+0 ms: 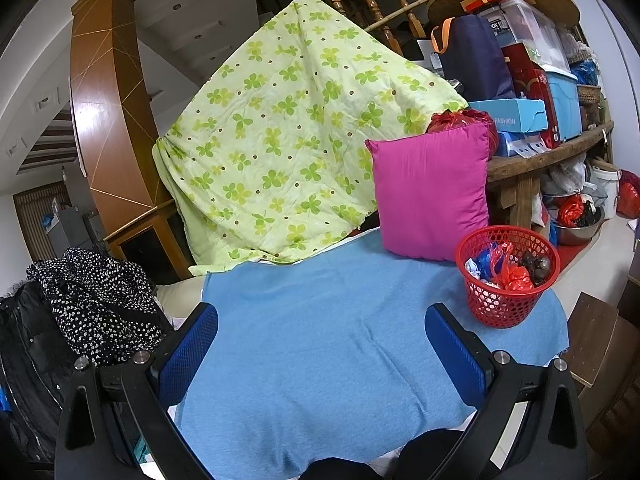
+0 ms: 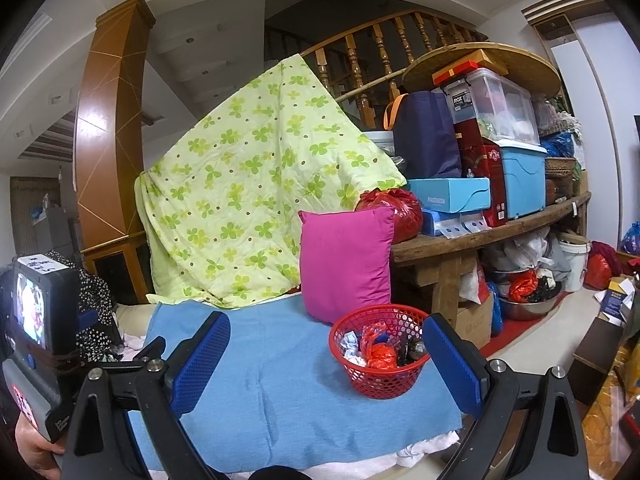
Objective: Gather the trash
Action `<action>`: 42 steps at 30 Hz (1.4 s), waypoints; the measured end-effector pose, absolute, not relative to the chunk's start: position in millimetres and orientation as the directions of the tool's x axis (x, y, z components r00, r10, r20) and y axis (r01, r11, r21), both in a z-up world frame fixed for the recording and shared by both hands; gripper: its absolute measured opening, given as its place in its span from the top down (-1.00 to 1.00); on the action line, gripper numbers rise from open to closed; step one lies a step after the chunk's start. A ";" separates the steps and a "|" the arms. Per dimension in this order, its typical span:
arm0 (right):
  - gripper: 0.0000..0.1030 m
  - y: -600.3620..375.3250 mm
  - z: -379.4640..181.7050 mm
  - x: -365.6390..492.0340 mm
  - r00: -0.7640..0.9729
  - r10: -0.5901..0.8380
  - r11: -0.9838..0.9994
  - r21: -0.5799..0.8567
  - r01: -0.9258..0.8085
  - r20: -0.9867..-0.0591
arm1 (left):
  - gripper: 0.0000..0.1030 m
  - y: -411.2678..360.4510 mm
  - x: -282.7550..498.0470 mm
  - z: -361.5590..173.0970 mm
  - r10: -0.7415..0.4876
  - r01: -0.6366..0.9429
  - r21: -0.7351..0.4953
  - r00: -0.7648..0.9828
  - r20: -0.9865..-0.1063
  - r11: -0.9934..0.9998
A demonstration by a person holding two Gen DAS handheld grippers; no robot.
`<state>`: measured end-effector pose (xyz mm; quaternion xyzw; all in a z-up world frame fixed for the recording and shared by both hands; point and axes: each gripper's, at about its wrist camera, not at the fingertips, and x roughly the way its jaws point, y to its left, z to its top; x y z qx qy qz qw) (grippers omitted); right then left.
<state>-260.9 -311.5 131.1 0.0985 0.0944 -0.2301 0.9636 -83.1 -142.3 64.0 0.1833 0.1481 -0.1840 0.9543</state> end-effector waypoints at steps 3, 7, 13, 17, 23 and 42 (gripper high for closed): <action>-0.91 -310.7 129.3 -263.7 0.874 -0.432 0.872 0.144 0.467 -0.223 | -0.99 -142.8 -83.1 62.5 -0.296 0.405 0.298 0.889 -0.350 0.864; -0.91 -311.2 127.9 -264.6 0.872 -0.436 0.870 0.142 0.472 -0.221 | -0.99 -144.0 -84.4 59.2 -0.294 0.408 0.308 0.888 -0.354 0.859; -0.91 -315.0 125.5 -268.6 0.870 -0.442 0.866 0.149 0.478 -0.219 | -0.99 -146.0 -86.3 57.0 -0.298 0.416 0.317 0.884 -0.359 0.852; -0.91 -317.8 123.2 -272.2 0.868 -0.446 0.861 0.159 0.482 -0.217 | -0.99 -148.5 -88.4 57.5 -0.304 0.424 0.321 0.881 -0.362 0.847; -0.91 -322.9 122.0 -274.7 0.867 -0.450 0.857 0.172 0.487 -0.214 | -0.99 -150.8 -89.8 56.6 -0.307 0.433 0.331 0.877 -0.369 0.838; -0.91 -321.1 119.5 -276.0 0.868 -0.447 0.857 0.172 0.485 -0.217 | -0.99 -152.1 -90.4 55.4 -0.311 0.442 0.341 0.873 -0.375 0.830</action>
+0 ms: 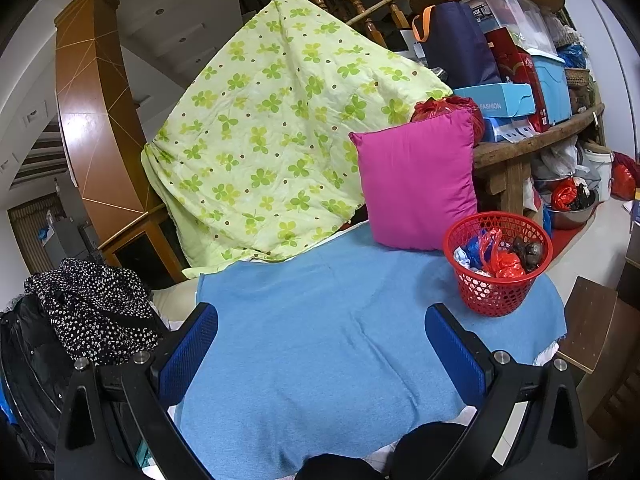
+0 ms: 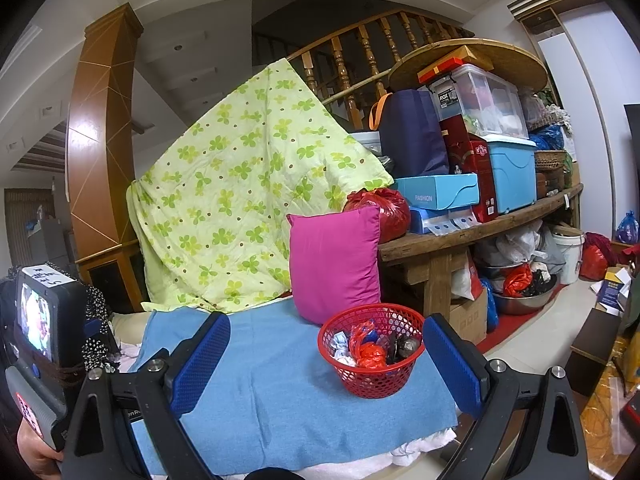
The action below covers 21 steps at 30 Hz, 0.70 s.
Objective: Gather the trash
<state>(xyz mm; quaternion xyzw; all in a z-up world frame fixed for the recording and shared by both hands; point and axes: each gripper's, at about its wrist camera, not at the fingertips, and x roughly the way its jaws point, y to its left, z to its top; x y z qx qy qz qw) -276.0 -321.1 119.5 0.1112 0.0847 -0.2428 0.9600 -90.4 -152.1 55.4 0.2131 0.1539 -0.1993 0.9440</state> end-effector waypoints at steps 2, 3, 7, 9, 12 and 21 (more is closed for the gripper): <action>-0.91 -320.2 117.9 -275.0 0.868 -0.446 0.858 0.172 0.484 -0.218 | -0.99 -151.7 -89.9 55.4 -0.311 0.443 0.341 0.872 -0.377 0.829; -0.91 -319.7 117.4 -274.5 0.869 -0.444 0.859 0.171 0.483 -0.219 | -0.99 -151.5 -89.6 55.7 -0.312 0.444 0.340 0.872 -0.378 0.829; -0.91 -317.5 116.1 -270.8 0.869 -0.440 0.862 0.165 0.479 -0.225 | -0.99 -151.1 -89.7 55.3 -0.313 0.445 0.339 0.871 -0.379 0.829; -0.91 -316.5 115.8 -270.0 0.869 -0.439 0.863 0.164 0.478 -0.227 | -0.99 -151.1 -89.5 55.3 -0.312 0.444 0.340 0.871 -0.379 0.829; -0.91 -316.4 115.8 -269.8 0.870 -0.438 0.863 0.166 0.477 -0.227 | -0.99 -150.5 -88.3 55.1 -0.312 0.445 0.339 0.871 -0.381 0.829; -0.91 -314.4 114.8 -266.5 0.872 -0.430 0.867 0.164 0.471 -0.234 | -0.99 -150.0 -87.9 54.4 -0.313 0.446 0.340 0.870 -0.381 0.828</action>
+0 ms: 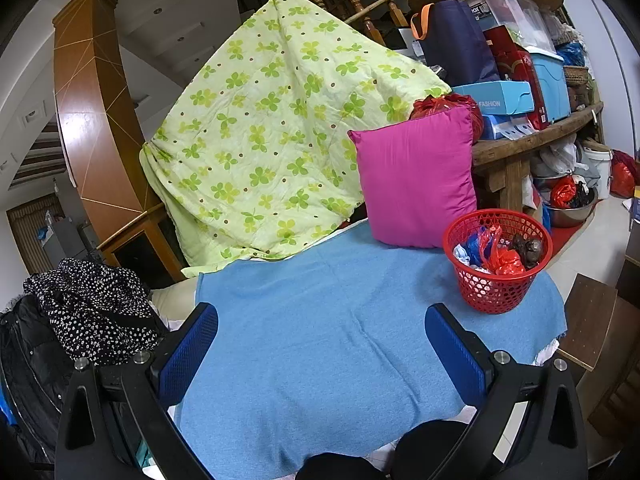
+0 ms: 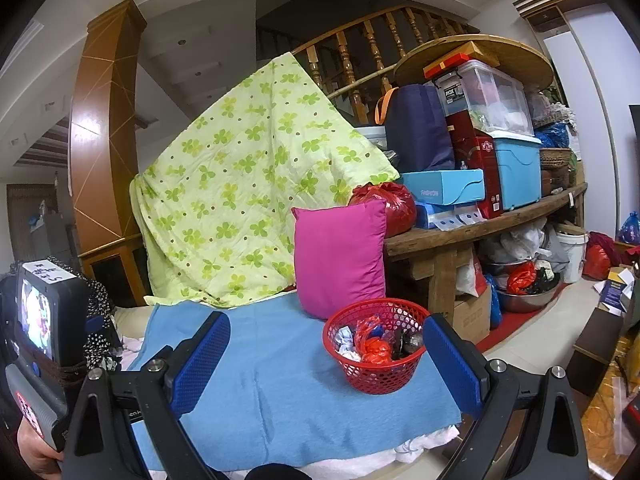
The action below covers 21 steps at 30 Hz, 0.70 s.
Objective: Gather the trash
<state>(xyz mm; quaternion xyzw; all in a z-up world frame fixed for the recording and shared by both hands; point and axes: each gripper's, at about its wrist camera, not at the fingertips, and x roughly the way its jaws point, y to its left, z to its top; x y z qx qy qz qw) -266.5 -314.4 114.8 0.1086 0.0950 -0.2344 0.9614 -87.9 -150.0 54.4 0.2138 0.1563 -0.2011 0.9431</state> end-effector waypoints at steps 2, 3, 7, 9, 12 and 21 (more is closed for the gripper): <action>-0.91 -313.7 114.6 -265.3 0.873 -0.428 0.868 0.163 0.469 -0.235 | -0.99 -150.8 -88.2 54.7 -0.312 0.446 0.341 0.870 -0.381 0.828; -0.91 -313.6 114.7 -264.4 0.873 -0.426 0.869 0.162 0.468 -0.236 | -0.99 -150.1 -88.2 54.5 -0.312 0.446 0.341 0.870 -0.381 0.828; -0.91 -312.6 115.3 -263.3 0.874 -0.426 0.870 0.160 0.467 -0.235 | -0.99 -150.7 -88.1 54.6 -0.312 0.445 0.340 0.871 -0.380 0.828; -0.91 -312.6 115.7 -261.9 0.874 -0.424 0.871 0.158 0.465 -0.236 | -0.99 -150.7 -88.0 54.7 -0.313 0.447 0.339 0.870 -0.382 0.828; -0.91 -311.6 115.7 -261.0 0.874 -0.423 0.872 0.157 0.465 -0.238 | -0.99 -149.6 -86.8 53.9 -0.313 0.448 0.339 0.869 -0.384 0.827; -0.91 -309.5 114.0 -253.4 0.872 -0.424 0.872 0.151 0.466 -0.245 | -0.99 -147.3 -79.9 50.0 -0.314 0.453 0.329 0.863 -0.396 0.829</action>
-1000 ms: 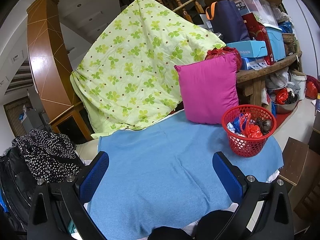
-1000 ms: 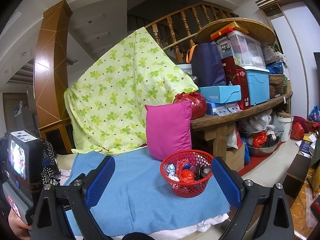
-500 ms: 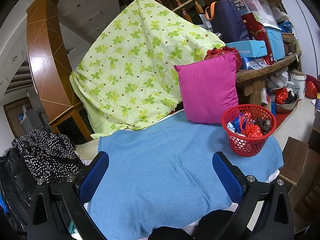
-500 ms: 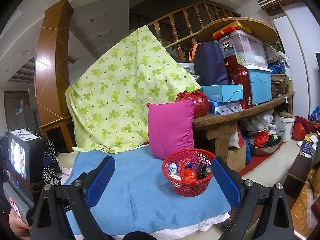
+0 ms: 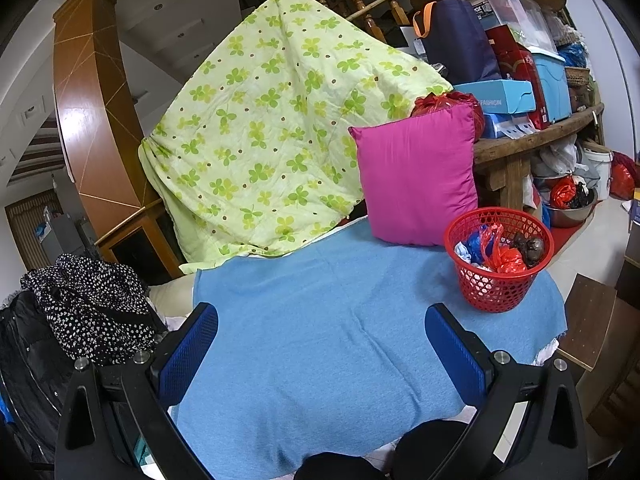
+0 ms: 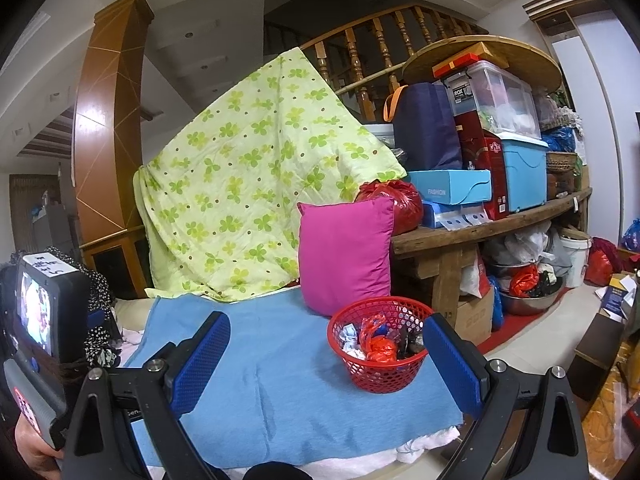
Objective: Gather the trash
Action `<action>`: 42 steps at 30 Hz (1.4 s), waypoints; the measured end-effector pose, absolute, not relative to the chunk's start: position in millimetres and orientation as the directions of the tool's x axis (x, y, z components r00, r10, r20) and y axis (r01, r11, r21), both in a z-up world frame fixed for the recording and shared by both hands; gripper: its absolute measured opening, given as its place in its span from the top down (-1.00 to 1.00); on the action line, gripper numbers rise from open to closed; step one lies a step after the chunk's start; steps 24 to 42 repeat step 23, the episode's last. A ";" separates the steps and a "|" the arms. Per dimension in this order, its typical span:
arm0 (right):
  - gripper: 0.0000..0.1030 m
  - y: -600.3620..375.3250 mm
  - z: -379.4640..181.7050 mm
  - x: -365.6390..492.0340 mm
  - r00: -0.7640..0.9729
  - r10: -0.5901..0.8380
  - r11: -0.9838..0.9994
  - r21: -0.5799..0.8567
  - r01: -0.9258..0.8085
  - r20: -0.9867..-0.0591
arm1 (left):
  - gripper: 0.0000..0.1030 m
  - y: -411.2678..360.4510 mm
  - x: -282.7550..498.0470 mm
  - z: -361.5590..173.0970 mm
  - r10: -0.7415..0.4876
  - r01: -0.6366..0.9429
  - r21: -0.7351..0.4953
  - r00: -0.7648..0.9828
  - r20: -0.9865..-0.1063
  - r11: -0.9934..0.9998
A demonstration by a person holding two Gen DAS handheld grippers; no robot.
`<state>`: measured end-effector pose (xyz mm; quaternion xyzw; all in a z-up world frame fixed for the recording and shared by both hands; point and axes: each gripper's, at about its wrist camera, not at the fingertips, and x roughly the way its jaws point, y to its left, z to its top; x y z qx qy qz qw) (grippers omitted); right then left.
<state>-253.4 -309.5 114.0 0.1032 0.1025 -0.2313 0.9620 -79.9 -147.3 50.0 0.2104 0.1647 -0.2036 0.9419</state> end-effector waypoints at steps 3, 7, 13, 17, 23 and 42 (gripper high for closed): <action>-0.91 -320.4 109.1 -248.1 0.868 -0.421 0.868 0.162 0.469 -0.263 | -0.99 -150.2 -74.1 47.4 -0.309 0.453 0.330 0.860 -0.405 0.828; -0.91 -332.8 101.2 -235.6 0.865 -0.411 0.868 0.166 0.468 -0.288 | -0.99 -155.7 -64.7 42.7 -0.302 0.451 0.333 0.859 -0.413 0.828; -0.91 -348.6 91.0 -212.1 0.857 -0.399 0.863 0.181 0.471 -0.327 | -0.99 -163.2 -48.5 34.0 -0.302 0.460 0.331 0.851 -0.430 0.824; -0.91 -353.7 84.5 -196.5 0.848 -0.400 0.860 0.179 0.478 -0.348 | -0.99 -165.1 -35.7 30.3 -0.313 0.471 0.314 0.842 -0.440 0.824; -0.91 -356.3 75.8 -161.8 0.840 -0.390 0.865 0.162 0.474 -0.378 | -0.99 -163.5 -9.1 21.0 -0.365 0.510 0.241 0.808 -0.461 0.826; -0.91 -356.3 75.8 -161.8 0.840 -0.390 0.865 0.162 0.474 -0.378 | -0.99 -163.5 -9.1 21.0 -0.365 0.510 0.241 0.808 -0.461 0.826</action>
